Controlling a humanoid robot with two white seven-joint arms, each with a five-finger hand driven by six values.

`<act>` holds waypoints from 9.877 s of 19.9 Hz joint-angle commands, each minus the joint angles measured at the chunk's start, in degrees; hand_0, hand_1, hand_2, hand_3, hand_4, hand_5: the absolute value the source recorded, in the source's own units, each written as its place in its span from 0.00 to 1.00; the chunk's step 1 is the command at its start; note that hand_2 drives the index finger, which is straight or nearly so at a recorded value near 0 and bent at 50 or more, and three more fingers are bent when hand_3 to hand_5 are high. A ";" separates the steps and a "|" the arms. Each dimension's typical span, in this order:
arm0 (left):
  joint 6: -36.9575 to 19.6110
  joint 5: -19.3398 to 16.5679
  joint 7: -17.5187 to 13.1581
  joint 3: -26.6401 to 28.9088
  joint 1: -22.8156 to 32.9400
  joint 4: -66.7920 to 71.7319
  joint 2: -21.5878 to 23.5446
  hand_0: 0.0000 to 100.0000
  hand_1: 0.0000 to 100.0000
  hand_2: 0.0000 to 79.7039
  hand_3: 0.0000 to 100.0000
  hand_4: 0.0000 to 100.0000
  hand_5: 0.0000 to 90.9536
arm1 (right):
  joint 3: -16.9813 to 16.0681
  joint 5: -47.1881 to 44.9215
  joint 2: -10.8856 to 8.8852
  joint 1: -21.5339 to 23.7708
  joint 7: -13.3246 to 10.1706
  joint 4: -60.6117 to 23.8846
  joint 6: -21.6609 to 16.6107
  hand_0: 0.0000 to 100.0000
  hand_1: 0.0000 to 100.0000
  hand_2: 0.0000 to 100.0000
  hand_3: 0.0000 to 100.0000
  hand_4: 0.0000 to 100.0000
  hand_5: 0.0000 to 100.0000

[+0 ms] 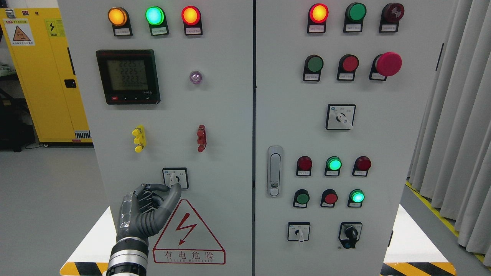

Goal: Turn on light switch 1

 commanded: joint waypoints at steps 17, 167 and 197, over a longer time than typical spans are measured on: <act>0.56 0.78 1.27 -0.72 -0.88 0.54 -2.11 0.16 0.67 0.72 0.91 0.90 0.97 | 0.00 0.00 0.00 0.00 -0.04 0.00 -0.02 0.00 0.50 0.04 0.00 0.00 0.00; -44.35 6.92 -11.81 14.22 44.56 24.59 1.05 0.19 0.49 0.74 0.95 0.96 0.92 | 0.00 0.00 0.00 0.00 0.05 0.00 -0.02 0.00 0.50 0.04 0.00 0.00 0.00; -44.70 -1.94 -31.78 2.37 37.36 99.86 -0.18 0.41 0.25 0.00 0.00 0.00 0.00 | 0.00 0.00 0.00 0.00 0.05 0.00 -0.02 0.00 0.50 0.04 0.00 0.00 0.00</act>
